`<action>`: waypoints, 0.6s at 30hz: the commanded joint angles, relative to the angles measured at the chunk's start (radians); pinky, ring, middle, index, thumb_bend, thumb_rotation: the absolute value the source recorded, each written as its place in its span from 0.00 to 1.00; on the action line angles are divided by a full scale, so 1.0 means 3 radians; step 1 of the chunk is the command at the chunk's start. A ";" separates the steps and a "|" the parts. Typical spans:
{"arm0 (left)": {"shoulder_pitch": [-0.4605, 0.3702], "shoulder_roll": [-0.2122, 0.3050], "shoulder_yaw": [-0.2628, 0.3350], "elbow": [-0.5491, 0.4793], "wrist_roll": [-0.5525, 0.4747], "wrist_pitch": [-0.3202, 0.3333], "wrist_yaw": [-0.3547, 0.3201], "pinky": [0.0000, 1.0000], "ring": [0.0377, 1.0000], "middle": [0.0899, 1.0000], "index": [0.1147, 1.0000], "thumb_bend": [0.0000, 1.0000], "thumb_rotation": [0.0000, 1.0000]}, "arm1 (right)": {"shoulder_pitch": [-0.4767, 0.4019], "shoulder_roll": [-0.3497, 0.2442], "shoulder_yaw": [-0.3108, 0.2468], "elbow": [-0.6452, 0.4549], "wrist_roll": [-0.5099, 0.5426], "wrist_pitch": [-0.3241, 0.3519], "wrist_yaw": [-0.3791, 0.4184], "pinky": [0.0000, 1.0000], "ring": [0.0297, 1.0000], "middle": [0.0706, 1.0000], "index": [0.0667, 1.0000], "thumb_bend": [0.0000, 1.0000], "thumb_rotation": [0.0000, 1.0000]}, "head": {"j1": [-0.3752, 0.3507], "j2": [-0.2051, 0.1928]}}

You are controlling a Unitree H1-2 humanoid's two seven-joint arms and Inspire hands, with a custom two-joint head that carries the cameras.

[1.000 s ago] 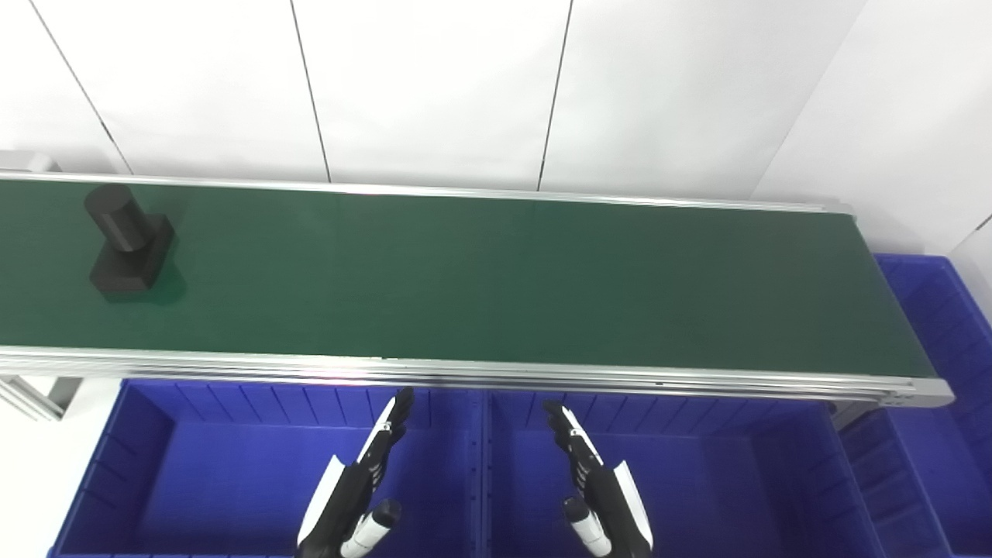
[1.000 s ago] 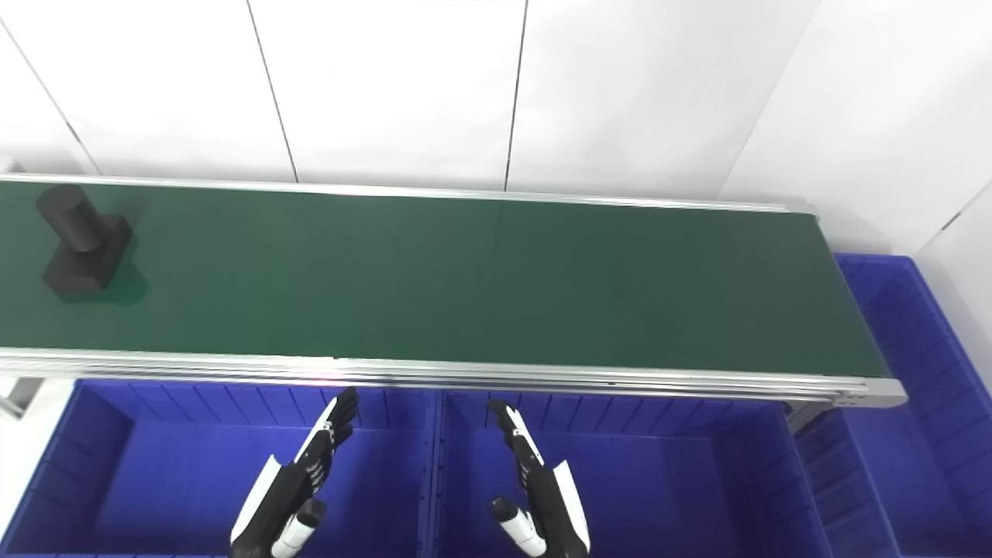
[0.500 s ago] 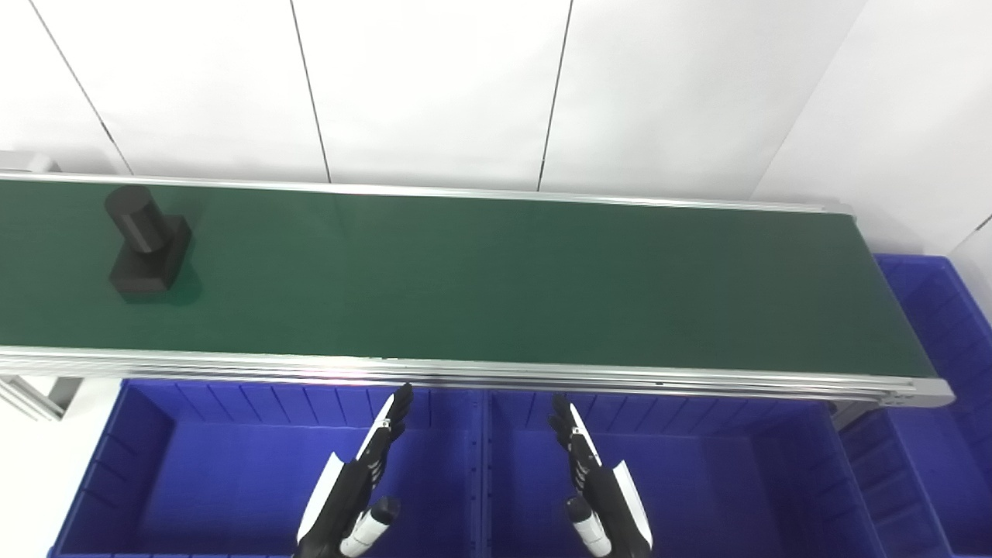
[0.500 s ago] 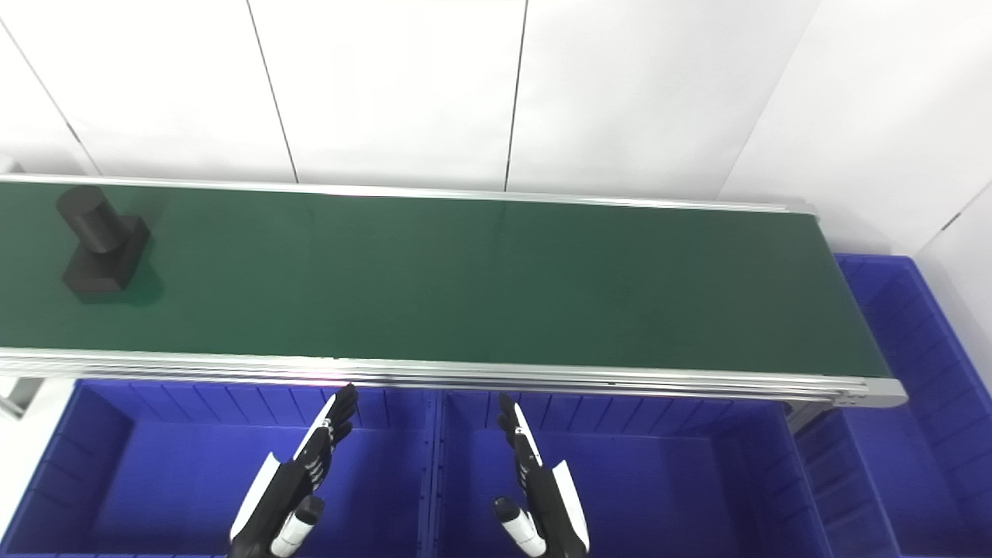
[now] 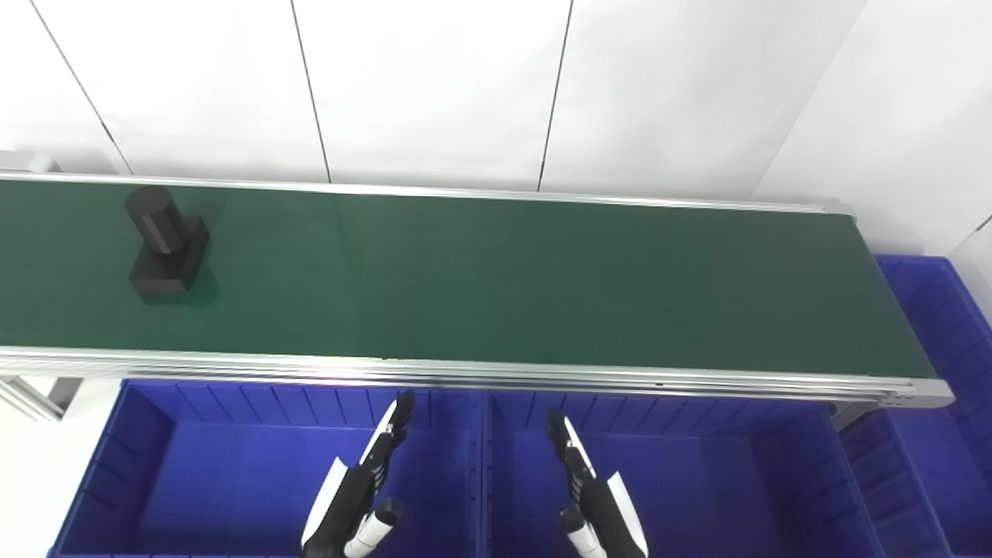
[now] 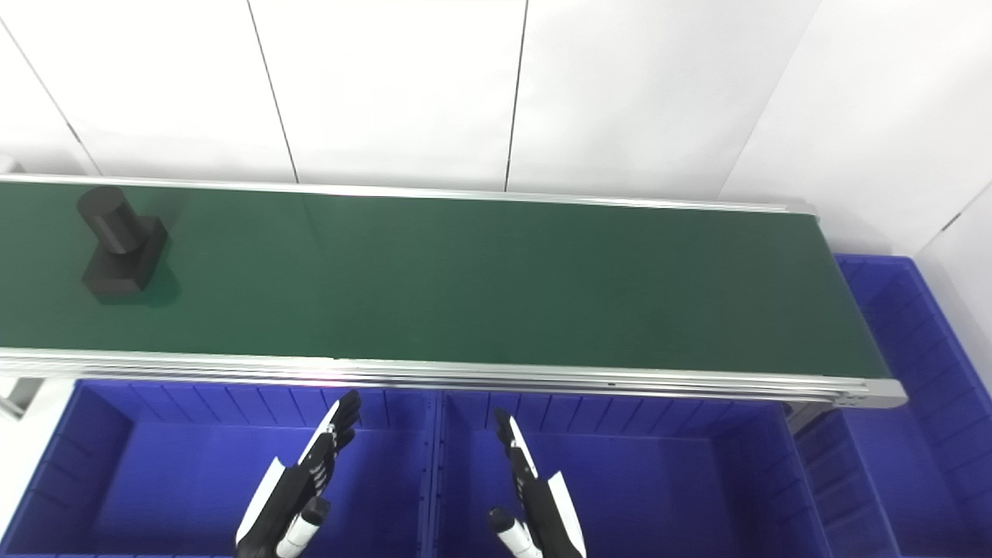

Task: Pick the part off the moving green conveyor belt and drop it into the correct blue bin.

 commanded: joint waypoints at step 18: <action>-0.0166 0.0104 -0.0194 0.0113 -0.0026 -0.0142 0.0290 0.97 1.00 1.00 0.98 0.96 1.00 | -0.0120 -0.0056 0.0176 0.0102 0.0054 -0.0178 -0.0233 0.99 0.99 1.00 0.98 1.00 0.98 | 0.0006 -0.0116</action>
